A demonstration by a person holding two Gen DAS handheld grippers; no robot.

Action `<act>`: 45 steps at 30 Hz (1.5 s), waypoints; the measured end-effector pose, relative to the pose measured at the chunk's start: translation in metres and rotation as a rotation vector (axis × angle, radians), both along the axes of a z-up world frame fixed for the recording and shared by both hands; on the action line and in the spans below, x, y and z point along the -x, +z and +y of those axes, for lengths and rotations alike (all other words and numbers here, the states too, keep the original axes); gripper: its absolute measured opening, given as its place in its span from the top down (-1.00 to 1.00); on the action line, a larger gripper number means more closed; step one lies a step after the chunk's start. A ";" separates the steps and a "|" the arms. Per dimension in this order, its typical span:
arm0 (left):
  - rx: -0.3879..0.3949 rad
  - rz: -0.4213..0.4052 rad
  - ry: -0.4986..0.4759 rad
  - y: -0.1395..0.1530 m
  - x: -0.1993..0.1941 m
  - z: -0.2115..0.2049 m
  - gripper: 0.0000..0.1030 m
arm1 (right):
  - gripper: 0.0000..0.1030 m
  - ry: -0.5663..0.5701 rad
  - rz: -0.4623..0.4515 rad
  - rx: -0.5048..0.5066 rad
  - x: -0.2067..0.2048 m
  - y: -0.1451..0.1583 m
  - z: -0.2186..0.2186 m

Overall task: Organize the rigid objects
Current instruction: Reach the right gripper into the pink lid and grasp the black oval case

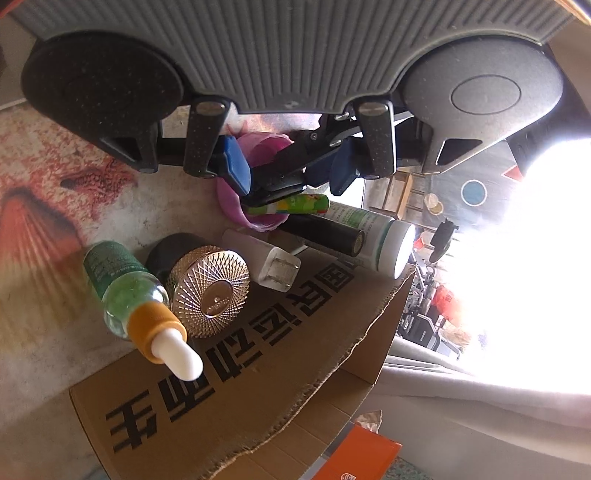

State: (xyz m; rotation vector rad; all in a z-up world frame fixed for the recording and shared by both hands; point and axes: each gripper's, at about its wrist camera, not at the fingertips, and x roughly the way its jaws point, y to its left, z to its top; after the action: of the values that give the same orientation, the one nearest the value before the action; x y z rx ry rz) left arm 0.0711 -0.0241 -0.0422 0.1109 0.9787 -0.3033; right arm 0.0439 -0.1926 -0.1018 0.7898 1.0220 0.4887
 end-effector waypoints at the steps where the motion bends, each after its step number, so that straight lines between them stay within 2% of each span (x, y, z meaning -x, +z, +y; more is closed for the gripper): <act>1: 0.003 -0.002 -0.001 0.001 0.000 0.000 0.35 | 0.07 0.000 0.003 -0.005 -0.001 -0.001 0.000; 11: 0.019 -0.012 -0.028 0.004 0.004 -0.003 0.22 | 0.07 -0.014 0.017 -0.023 0.000 -0.005 -0.006; 18: 0.097 0.033 -0.069 0.004 0.017 -0.005 0.22 | 0.03 -0.028 0.034 -0.010 0.001 -0.006 -0.005; 27: 0.080 -0.001 -0.072 0.005 0.020 -0.012 0.25 | 0.02 -0.017 0.041 0.050 -0.001 -0.002 0.005; 30: 0.112 -0.003 -0.086 0.007 0.020 -0.009 0.46 | 0.02 -0.018 0.053 0.050 -0.001 -0.004 0.006; 33: 0.149 0.005 -0.116 0.006 0.020 -0.010 0.47 | 0.02 -0.025 0.075 0.035 -0.002 -0.009 0.007; 38: 0.122 0.008 -0.131 0.000 0.020 -0.019 0.53 | 0.02 -0.034 0.087 0.023 -0.002 -0.011 0.006; 40: 0.108 0.010 -0.125 -0.002 0.018 -0.020 0.62 | 0.02 -0.036 0.088 0.024 -0.002 -0.011 0.006; 45: 0.093 0.026 -0.106 -0.007 0.011 -0.020 0.69 | 0.21 -0.048 0.080 0.042 0.000 -0.009 0.004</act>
State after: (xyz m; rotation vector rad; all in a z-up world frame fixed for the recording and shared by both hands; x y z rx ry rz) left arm 0.0599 -0.0439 -0.0487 0.0746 0.9848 -0.4477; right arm 0.0439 -0.1887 -0.1106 0.7998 1.0820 0.3960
